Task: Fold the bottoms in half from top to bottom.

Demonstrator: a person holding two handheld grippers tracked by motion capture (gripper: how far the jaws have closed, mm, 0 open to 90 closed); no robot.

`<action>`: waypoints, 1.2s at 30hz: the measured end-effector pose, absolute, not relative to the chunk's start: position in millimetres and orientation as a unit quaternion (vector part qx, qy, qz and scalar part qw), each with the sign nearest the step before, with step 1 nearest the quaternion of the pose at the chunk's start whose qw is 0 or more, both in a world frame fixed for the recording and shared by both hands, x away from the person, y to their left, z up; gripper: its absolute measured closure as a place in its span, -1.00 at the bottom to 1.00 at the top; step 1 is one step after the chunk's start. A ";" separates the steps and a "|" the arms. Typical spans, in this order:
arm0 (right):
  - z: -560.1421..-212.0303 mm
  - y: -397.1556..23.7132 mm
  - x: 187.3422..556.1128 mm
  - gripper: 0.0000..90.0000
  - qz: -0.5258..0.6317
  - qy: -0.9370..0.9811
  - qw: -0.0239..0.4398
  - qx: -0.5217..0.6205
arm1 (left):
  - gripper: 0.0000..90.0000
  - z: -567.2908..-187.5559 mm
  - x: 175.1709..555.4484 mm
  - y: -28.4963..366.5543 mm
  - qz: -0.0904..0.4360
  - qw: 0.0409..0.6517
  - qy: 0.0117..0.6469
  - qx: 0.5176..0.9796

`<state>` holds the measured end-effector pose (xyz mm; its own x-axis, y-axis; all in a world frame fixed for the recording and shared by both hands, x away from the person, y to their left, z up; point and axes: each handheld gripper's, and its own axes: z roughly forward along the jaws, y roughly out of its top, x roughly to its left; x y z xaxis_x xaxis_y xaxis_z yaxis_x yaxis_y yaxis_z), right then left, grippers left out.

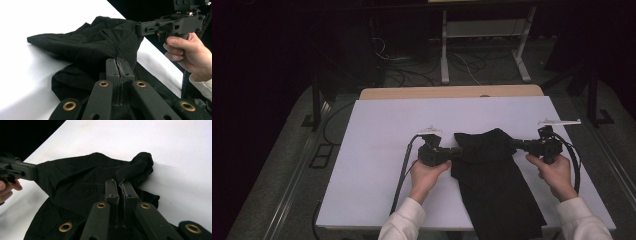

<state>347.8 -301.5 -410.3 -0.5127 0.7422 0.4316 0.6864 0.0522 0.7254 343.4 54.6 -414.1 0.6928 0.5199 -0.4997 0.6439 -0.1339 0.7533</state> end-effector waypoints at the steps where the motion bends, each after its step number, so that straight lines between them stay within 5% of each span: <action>1: -410.8 -301.8 347.1 0.89 0.480 0.725 0.029 0.493 | 0.95 -414.7 341.8 54.6 -0.059 0.533 0.387 0.750; 36: -420.4 -306.5 321.9 0.88 0.446 0.748 0.011 0.492 | 0.95 -437.3 306.3 59.5 -0.081 0.519 0.383 0.760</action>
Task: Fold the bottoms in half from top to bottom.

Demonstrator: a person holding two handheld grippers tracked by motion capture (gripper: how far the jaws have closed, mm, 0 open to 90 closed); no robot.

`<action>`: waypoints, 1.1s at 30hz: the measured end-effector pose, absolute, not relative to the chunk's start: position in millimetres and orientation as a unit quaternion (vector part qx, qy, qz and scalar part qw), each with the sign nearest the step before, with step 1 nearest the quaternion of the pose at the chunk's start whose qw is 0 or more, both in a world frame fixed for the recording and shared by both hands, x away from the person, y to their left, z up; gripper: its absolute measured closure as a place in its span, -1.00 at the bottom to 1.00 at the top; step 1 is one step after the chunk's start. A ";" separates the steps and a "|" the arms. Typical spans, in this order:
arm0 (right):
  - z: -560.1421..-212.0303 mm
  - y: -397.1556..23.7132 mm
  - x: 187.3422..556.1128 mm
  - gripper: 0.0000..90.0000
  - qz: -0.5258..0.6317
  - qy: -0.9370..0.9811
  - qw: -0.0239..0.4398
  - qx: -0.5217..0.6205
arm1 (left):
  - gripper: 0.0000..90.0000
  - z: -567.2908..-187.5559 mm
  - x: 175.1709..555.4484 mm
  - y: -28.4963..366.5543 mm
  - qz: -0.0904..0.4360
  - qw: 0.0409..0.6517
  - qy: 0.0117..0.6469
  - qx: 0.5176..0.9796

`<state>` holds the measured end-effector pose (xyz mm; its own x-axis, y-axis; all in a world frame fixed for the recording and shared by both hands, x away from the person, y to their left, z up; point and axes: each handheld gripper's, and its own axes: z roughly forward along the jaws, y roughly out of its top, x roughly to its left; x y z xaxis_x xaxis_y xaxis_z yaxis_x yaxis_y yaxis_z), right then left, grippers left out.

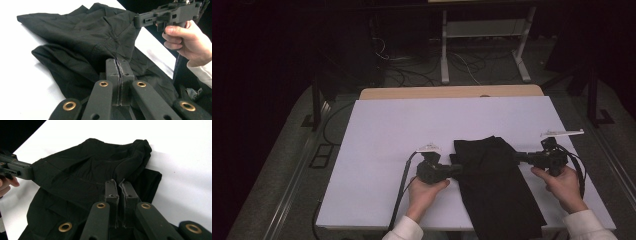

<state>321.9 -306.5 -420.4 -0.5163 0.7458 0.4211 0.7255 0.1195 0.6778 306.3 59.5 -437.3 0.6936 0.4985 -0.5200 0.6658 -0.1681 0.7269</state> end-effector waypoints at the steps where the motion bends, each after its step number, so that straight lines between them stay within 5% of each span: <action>1: -420.9 -306.1 321.7 0.88 0.444 0.749 0.010 0.492 | 0.95 -438.6 305.4 59.5 -0.081 0.517 0.382 0.762; 33: -430.1 -303.0 312.7 0.83 0.402 0.773 0.005 0.491 | 0.95 -452.4 295.0 50.8 -0.083 0.480 0.368 0.792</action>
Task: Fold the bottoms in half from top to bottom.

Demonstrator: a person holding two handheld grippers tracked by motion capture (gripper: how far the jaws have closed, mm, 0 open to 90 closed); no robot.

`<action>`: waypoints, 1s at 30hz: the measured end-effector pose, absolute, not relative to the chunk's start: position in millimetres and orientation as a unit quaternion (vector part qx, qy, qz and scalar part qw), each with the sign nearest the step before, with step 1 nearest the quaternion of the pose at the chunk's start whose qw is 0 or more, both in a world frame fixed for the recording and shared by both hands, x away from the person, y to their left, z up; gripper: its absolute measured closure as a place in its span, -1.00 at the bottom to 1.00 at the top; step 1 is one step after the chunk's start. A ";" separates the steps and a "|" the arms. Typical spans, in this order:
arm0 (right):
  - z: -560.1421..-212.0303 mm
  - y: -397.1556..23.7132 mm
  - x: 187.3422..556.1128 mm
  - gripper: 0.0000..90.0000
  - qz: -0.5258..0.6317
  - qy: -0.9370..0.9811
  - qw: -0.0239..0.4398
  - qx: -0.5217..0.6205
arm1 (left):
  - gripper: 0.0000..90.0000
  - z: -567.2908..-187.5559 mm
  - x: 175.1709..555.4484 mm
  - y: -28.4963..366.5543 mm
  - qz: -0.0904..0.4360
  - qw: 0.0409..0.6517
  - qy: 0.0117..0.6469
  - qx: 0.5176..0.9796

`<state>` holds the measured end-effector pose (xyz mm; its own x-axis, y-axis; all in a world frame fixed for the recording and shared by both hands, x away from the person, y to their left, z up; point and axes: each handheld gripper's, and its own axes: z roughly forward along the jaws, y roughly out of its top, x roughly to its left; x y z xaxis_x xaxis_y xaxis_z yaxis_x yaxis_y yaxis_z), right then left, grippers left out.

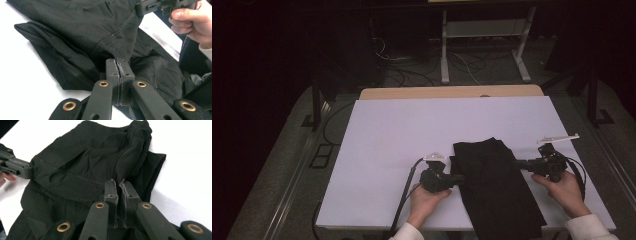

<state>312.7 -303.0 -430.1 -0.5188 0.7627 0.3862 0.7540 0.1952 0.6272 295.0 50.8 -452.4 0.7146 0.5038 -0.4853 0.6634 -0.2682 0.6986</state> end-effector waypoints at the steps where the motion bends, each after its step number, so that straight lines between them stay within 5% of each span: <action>1: -430.3 -302.4 312.4 0.81 0.400 0.774 0.005 0.491 | 0.95 -453.0 294.7 50.6 -0.084 0.479 0.369 0.792; 7: -430.2 -298.3 310.5 0.51 0.386 0.778 0.018 0.495 | 0.95 -455.0 294.6 50.2 -0.086 0.477 0.368 0.794; 21: -424.3 -294.8 310.1 -0.71 0.410 0.777 0.023 0.477 | 0.95 -454.9 295.4 51.0 -0.084 0.478 0.369 0.793; 30: -411.7 -287.9 324.3 -0.85 0.419 0.779 0.038 0.464 | 0.95 -454.5 294.9 51.4 -0.082 0.476 0.368 0.795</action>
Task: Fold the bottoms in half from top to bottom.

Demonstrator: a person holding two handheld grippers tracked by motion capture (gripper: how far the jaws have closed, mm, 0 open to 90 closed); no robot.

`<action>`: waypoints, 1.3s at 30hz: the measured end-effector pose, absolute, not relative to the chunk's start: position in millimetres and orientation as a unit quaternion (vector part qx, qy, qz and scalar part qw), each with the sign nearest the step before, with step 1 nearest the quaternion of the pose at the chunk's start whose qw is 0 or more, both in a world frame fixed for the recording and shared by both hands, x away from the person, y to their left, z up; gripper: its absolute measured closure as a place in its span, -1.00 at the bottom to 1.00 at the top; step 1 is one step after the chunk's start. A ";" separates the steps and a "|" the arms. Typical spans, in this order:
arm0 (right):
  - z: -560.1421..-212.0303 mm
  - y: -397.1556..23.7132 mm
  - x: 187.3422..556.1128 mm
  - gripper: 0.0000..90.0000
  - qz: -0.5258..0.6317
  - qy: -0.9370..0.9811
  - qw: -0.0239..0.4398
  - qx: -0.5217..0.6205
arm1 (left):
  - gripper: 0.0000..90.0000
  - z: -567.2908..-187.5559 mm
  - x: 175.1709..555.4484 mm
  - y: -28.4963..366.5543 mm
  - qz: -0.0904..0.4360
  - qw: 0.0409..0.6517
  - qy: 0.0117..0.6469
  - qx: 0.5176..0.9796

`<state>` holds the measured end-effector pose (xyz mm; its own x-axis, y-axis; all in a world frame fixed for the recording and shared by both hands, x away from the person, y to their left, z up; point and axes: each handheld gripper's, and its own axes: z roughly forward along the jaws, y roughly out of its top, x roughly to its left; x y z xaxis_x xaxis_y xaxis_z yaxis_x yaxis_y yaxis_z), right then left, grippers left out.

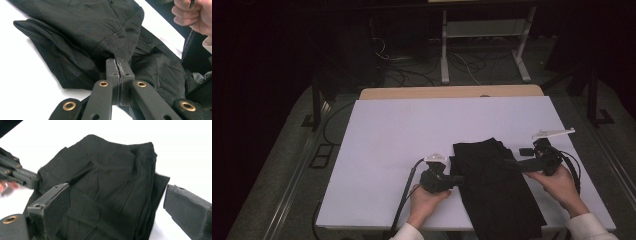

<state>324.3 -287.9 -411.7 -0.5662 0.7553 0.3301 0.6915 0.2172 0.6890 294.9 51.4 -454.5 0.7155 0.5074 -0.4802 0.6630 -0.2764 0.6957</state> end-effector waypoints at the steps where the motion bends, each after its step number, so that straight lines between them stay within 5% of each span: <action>1: -409.5 -287.5 327.1 -0.85 0.423 0.778 0.040 0.463 | 0.95 -454.7 295.1 51.4 -0.081 0.475 0.368 0.796; 23: -381.1 -277.4 370.6 -0.78 0.429 0.781 0.053 0.451 | 0.95 -456.5 294.0 47.9 -0.082 0.472 0.368 0.797; 39: -394.3 -285.5 399.1 -0.79 0.412 0.771 0.044 0.484 | 0.94 -457.6 294.0 48.5 -0.084 0.476 0.369 0.794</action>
<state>399.1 -285.5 -394.3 -0.5271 0.7824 0.3318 0.7103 0.1912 0.6774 294.0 48.5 -457.6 0.7132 0.5069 -0.4841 0.6659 -0.2742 0.6938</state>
